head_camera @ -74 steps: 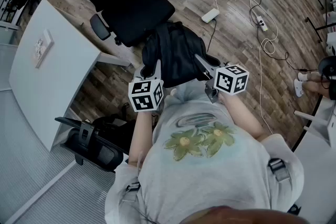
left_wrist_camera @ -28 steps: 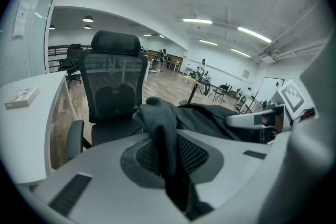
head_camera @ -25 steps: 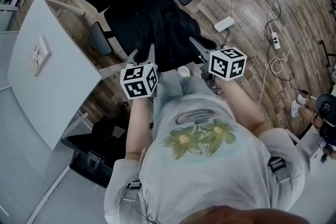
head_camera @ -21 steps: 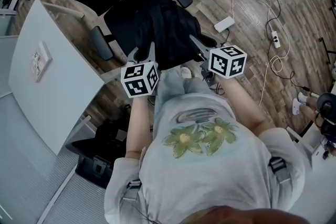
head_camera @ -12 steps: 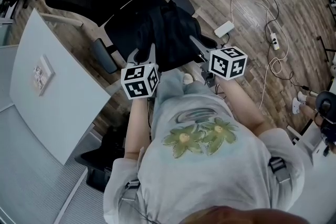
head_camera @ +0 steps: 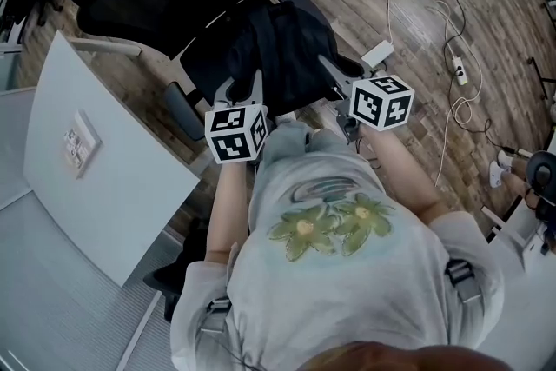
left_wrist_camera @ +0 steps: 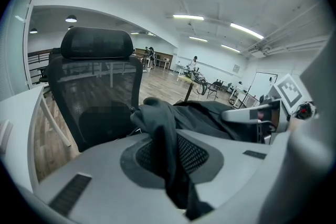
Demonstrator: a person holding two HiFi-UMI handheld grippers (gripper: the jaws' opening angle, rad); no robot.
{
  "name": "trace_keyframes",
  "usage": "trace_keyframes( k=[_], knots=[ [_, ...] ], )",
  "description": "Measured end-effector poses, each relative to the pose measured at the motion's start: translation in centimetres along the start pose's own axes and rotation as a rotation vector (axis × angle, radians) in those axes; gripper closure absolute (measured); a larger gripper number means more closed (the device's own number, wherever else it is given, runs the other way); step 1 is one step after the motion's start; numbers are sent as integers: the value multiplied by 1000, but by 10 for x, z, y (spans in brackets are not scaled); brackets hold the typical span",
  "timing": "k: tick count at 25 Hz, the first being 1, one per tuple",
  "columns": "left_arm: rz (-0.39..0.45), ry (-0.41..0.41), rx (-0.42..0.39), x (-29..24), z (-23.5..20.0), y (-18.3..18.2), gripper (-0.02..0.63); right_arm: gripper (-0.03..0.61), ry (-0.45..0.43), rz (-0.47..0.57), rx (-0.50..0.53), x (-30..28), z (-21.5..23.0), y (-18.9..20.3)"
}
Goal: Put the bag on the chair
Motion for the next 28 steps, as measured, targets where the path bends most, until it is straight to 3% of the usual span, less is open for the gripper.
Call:
trace_keyframes(
  k=[7,28],
  knots=[
    [-31,20,-43,-20,-13,-14,552,488,16,15,-13,-19,7,-11],
    [-161,49,-20,-82,-46,19,551,491,51,-90,-46,-78,49,13]
  ],
)
Point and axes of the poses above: the fingertips, and each gripper's own axes: x backward along the fingers, z to its right, y out of its underside, the point moved 7 cm from there along x, backward along the fingers, and after that the axes turned 4 degrees about -z, right-handed, at the moved point
